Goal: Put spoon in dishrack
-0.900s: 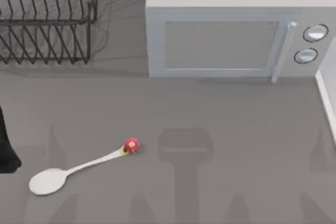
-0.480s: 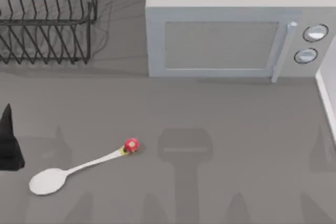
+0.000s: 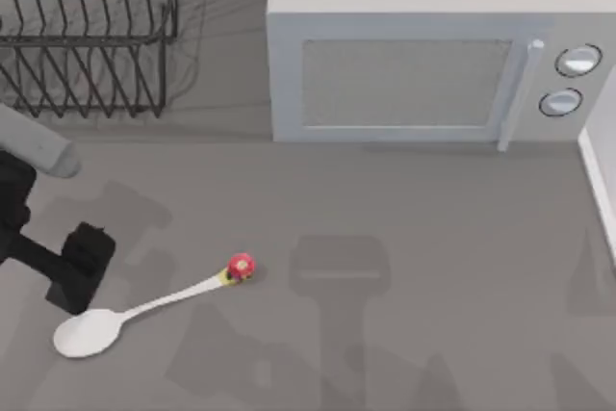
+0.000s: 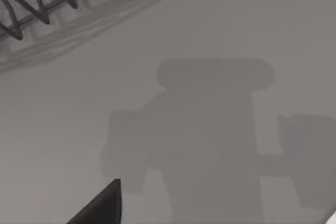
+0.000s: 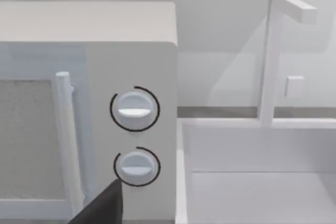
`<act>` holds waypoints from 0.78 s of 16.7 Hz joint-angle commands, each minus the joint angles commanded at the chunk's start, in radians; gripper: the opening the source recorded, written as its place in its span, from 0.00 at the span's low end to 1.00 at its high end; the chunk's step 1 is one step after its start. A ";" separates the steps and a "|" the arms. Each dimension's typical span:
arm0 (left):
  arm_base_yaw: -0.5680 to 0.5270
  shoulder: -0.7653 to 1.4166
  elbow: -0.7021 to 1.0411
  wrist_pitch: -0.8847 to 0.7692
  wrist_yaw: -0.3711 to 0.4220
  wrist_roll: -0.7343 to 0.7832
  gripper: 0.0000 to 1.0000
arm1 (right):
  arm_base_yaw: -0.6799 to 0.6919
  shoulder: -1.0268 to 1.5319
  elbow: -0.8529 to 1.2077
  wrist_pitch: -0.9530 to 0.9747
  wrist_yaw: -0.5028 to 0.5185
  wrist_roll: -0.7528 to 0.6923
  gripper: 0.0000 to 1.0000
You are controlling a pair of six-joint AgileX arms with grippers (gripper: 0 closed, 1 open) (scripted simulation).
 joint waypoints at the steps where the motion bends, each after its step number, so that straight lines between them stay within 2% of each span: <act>1: -0.026 0.103 0.063 -0.058 0.000 0.035 1.00 | 0.000 0.000 0.000 0.000 0.000 0.000 1.00; 8: -0.184 0.662 0.455 -0.398 0.003 0.245 1.00 | 0.000 0.000 0.000 0.000 0.000 0.000 1.00; 13: -0.242 0.863 0.609 -0.513 0.004 0.322 1.00 | 0.000 0.000 0.000 0.000 0.000 0.000 1.00</act>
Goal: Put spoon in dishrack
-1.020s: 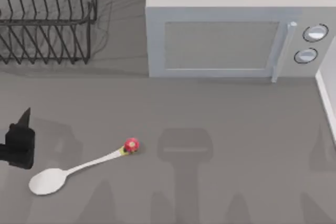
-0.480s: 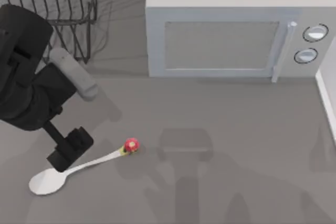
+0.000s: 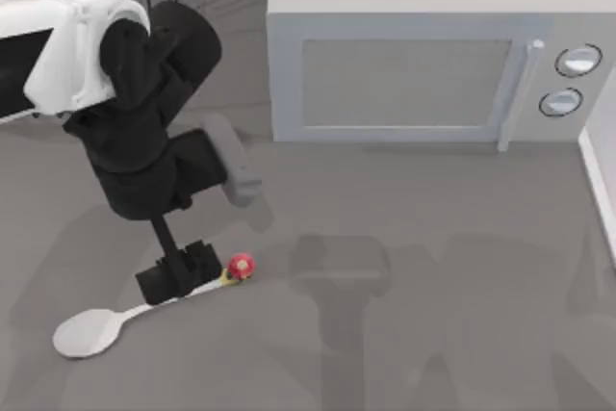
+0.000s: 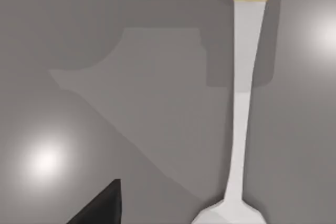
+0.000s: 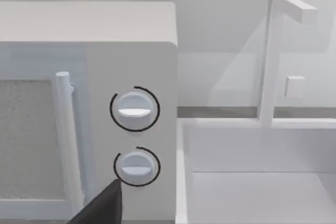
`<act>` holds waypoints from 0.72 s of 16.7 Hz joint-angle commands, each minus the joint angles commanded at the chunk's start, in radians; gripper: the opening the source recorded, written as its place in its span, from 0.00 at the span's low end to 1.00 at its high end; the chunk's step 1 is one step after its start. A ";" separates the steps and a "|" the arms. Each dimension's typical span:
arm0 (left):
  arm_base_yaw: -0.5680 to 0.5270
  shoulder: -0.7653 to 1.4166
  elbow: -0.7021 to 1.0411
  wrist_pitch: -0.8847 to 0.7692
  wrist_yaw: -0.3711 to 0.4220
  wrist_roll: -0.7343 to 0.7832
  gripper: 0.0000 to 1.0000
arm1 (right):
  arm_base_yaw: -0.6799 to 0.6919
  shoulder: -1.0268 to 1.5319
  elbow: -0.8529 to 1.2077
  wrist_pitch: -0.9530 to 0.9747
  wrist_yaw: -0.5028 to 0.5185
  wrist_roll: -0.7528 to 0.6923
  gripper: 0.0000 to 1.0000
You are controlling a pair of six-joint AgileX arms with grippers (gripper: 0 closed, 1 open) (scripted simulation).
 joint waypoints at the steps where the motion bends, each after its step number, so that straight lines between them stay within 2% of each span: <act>1: -0.003 0.010 0.010 -0.007 0.000 0.005 1.00 | 0.000 0.000 0.000 0.000 0.000 0.000 1.00; 8: -0.001 0.017 -0.002 0.010 0.000 0.006 1.00 | 0.000 0.000 0.000 0.000 0.000 0.000 1.00; 12: -0.002 0.083 -0.080 0.156 0.000 0.008 1.00 | 0.000 0.000 0.000 0.000 0.000 0.000 1.00</act>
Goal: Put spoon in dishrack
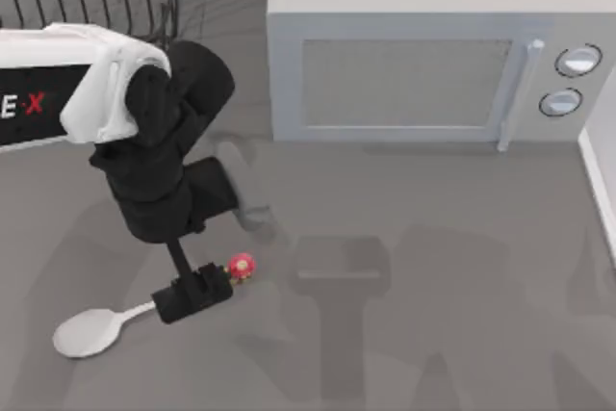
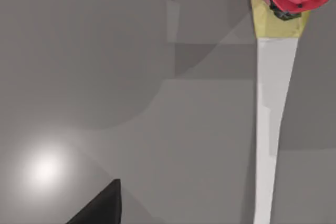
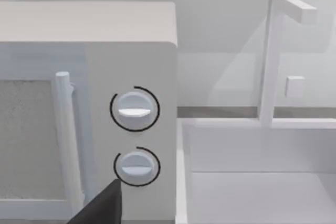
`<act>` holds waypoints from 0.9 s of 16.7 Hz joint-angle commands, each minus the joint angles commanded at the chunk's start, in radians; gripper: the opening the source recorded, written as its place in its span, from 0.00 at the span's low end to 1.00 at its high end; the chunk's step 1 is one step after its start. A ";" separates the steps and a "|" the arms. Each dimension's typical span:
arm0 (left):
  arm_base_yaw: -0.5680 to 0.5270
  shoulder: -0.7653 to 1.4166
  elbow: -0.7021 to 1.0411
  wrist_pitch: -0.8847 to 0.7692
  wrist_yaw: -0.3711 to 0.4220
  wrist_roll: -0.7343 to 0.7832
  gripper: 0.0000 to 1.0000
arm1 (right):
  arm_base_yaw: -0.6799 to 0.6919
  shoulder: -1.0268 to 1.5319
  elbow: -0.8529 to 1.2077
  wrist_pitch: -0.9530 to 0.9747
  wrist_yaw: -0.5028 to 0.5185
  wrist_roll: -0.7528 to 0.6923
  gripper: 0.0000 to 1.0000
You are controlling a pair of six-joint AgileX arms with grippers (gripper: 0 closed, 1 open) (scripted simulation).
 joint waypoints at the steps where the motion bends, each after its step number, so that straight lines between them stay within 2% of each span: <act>1: 0.000 0.022 -0.026 0.051 0.000 0.000 1.00 | 0.000 0.000 0.000 0.000 0.000 0.000 1.00; 5: 0.000 0.096 -0.110 0.207 0.000 0.001 1.00 | 0.000 0.000 0.000 0.000 0.000 0.000 1.00; 10: 0.000 0.105 -0.121 0.225 0.000 0.001 1.00 | 0.000 0.000 0.000 0.000 0.000 0.000 1.00; 15: 0.000 0.105 -0.121 0.225 0.000 0.001 0.62 | 0.000 0.000 0.000 0.000 0.000 0.000 1.00</act>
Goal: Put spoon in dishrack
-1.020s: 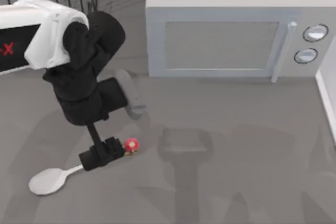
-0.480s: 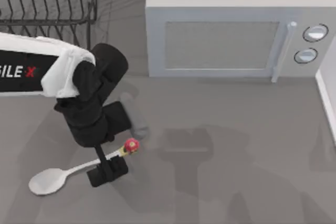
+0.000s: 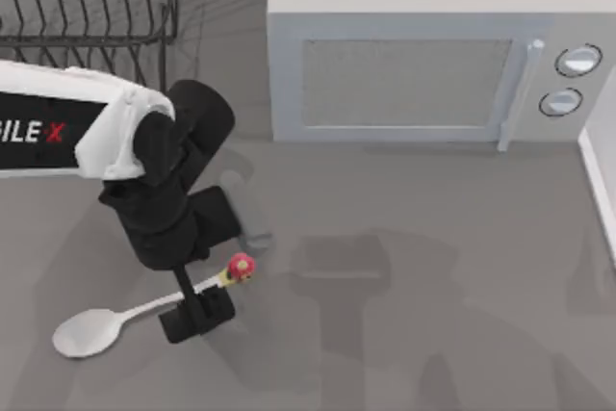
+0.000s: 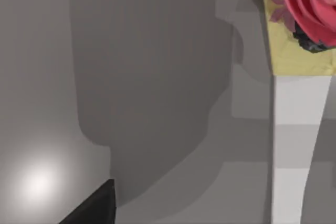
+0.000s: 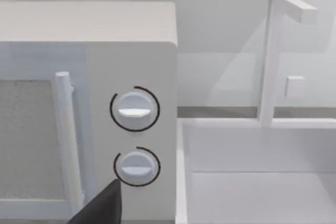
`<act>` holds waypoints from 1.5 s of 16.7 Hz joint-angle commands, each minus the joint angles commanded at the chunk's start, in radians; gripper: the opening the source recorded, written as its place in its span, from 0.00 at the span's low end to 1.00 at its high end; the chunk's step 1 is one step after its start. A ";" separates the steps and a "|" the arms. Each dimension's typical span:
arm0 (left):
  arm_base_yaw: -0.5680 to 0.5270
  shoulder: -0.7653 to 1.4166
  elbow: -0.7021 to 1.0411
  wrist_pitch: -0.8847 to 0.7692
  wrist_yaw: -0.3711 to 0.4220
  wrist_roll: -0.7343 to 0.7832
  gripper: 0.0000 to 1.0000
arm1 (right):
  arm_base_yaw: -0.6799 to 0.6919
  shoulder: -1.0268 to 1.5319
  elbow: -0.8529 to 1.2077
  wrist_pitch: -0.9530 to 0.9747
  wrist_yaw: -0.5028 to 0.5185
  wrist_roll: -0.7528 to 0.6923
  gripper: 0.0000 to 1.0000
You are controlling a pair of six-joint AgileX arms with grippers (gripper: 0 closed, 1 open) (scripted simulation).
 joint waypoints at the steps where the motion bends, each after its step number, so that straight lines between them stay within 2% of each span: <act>1: 0.000 0.000 0.000 0.000 0.000 0.000 0.55 | 0.000 0.000 0.000 0.000 0.000 0.000 1.00; 8: 0.000 0.000 0.000 0.000 0.000 0.000 0.02 | 0.000 0.000 0.000 0.000 0.000 0.000 1.00; 16: 0.000 0.000 0.000 0.000 0.000 0.000 0.00 | 0.000 0.000 0.000 0.000 0.000 0.000 1.00; 17: 0.002 -0.060 0.019 -0.056 0.018 -0.004 0.00 | 0.000 0.000 0.000 0.000 0.000 0.000 1.00; 21: -0.003 -0.067 0.090 -0.127 0.018 0.001 0.00 | 0.000 0.000 0.000 0.000 0.000 0.000 1.00; 25: -0.006 -0.098 0.282 -0.361 0.018 -0.001 0.00 | 0.000 0.000 0.000 0.000 0.000 0.000 1.00</act>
